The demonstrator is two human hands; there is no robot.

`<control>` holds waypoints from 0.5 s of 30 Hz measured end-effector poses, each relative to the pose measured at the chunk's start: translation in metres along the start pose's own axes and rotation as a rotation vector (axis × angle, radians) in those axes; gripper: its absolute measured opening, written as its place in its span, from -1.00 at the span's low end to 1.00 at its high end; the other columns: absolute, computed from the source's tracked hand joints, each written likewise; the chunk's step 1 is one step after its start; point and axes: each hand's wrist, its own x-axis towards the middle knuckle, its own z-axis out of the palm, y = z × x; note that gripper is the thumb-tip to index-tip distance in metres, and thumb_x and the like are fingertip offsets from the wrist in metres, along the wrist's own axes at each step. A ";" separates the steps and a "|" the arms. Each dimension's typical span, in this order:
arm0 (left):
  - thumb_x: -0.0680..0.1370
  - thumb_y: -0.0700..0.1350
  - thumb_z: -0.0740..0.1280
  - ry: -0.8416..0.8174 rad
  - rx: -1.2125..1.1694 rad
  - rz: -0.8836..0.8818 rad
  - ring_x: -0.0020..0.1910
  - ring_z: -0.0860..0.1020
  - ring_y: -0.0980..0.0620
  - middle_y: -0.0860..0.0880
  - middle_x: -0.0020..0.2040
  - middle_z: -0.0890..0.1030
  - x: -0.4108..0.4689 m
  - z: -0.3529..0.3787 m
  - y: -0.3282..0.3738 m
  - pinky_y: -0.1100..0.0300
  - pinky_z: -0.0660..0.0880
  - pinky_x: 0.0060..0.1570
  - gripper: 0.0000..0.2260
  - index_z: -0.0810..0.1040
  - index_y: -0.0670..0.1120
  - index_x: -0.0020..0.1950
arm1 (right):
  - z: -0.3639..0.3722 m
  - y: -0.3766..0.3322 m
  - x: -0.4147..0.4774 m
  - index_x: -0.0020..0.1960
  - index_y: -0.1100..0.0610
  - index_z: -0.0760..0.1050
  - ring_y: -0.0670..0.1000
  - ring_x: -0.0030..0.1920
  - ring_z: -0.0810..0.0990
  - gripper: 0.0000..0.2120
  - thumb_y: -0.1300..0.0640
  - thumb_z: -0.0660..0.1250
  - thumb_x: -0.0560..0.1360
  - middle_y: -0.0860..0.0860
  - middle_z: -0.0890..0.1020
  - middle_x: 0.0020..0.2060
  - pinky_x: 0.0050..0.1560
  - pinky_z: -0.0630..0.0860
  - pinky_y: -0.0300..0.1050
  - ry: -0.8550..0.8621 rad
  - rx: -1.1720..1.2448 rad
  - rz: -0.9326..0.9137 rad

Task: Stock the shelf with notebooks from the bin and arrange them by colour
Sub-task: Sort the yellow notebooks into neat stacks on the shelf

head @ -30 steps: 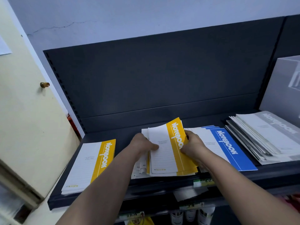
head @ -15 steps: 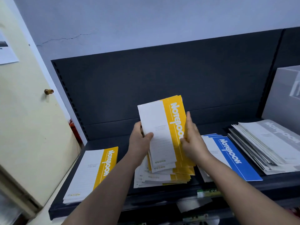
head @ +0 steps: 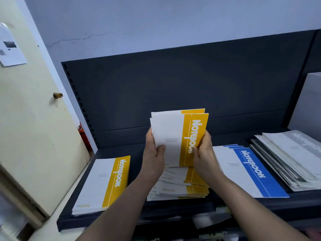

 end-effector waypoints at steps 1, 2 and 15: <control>0.63 -0.26 0.17 -0.010 0.002 -0.013 0.29 0.41 0.05 0.07 0.33 0.40 0.000 0.000 -0.002 -0.07 0.49 0.26 -0.47 0.08 0.11 0.51 | 0.001 0.001 0.000 0.49 -0.03 0.04 -0.17 0.17 0.33 -0.43 0.32 0.15 0.58 -0.11 0.33 0.29 0.09 0.30 -0.24 -0.006 -0.008 0.004; 0.64 -0.25 0.17 -0.021 0.007 -0.025 0.29 0.41 0.05 0.07 0.32 0.41 -0.001 -0.001 -0.003 -0.08 0.50 0.25 -0.47 0.08 0.13 0.51 | 0.002 0.003 0.000 0.49 -0.02 0.06 -0.16 0.19 0.33 -0.44 0.32 0.14 0.58 -0.09 0.35 0.31 0.10 0.30 -0.24 -0.006 -0.024 0.012; 0.57 -0.26 0.31 0.081 0.088 -0.075 0.03 0.57 0.12 0.16 -0.02 0.58 0.019 -0.019 0.016 0.08 0.56 0.05 -0.29 0.03 0.15 0.58 | -0.003 -0.015 0.012 0.54 -0.12 -0.21 -0.17 0.13 0.31 -0.32 0.22 0.12 0.62 -0.02 0.32 0.36 0.02 0.32 -0.22 -0.012 -0.148 -0.006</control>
